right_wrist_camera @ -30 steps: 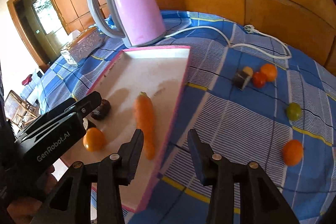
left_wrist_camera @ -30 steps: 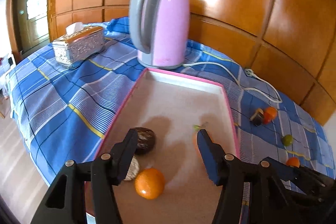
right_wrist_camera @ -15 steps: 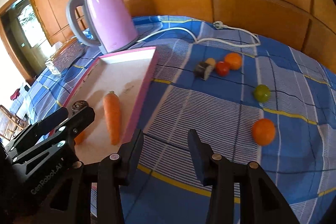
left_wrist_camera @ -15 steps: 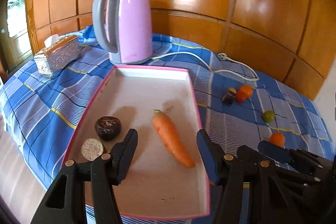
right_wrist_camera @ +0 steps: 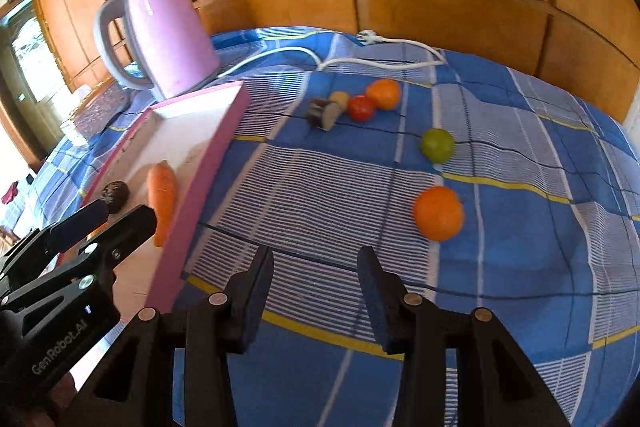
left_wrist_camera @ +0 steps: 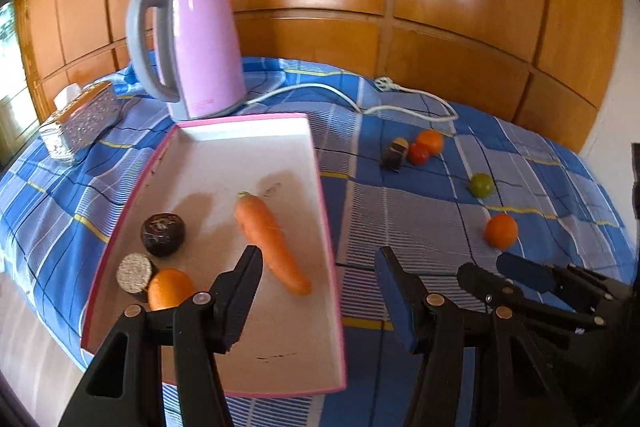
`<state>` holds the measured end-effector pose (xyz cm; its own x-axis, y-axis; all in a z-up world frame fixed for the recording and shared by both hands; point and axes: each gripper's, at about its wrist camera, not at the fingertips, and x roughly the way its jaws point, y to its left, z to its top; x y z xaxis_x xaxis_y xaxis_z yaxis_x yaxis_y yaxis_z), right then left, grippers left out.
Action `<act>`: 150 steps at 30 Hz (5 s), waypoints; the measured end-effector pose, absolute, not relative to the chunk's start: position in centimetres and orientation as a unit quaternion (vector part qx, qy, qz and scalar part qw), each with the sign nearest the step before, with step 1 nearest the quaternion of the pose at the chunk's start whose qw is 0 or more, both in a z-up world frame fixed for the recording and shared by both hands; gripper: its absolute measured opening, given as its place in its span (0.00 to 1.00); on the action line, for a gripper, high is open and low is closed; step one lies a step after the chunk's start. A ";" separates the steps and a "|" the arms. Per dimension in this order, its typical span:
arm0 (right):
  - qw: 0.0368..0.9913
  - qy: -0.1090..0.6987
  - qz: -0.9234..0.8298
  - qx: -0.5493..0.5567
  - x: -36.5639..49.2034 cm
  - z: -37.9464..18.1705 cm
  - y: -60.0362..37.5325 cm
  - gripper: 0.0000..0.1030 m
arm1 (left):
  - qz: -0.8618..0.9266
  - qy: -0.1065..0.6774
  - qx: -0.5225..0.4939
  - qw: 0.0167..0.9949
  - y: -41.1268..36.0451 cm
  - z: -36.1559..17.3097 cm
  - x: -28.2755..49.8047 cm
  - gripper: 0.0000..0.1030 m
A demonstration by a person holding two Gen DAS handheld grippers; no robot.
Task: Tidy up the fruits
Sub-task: 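Move the left gripper to the remaining orange and grasp it, then hold the orange in the left gripper while the right gripper grasps the lime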
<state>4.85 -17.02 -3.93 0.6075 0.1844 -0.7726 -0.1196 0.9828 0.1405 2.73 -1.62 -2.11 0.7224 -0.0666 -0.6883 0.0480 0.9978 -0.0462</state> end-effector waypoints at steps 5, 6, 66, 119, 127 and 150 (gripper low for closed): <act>0.895 0.439 0.062 0.047 4.7 -4.6 -19.0 0.43 | -0.042 0.376 -0.003 0.925 -2.6 -2.4 2.9 0.57; 0.894 0.441 0.056 0.050 4.7 -4.8 -19.5 0.43 | -0.043 0.378 -0.002 0.925 -2.8 -2.5 3.0 0.57; 0.891 0.424 -0.069 0.144 6.3 -7.3 -33.6 0.43 | -0.209 0.423 0.045 0.880 -18.0 -7.2 10.4 0.36; 0.900 0.432 0.035 0.043 17.1 -8.4 -25.0 0.33 | -0.084 0.408 0.009 0.909 -10.6 -8.3 11.6 0.37; 0.896 0.441 0.043 0.034 14.4 -8.0 -24.3 0.33 | -0.087 0.409 0.011 0.909 -10.4 -8.0 10.6 0.36; 0.908 0.417 0.033 0.023 7.4 -8.1 -22.9 0.33 | -0.099 0.408 0.035 0.907 -9.9 -7.6 6.0 0.36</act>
<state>7.38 -22.89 -8.08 0.6494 0.0788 -0.7564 -0.0404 0.9968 0.0693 5.99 -9.90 -7.63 0.6469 -0.1514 -0.7474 0.2090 0.9778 -0.0171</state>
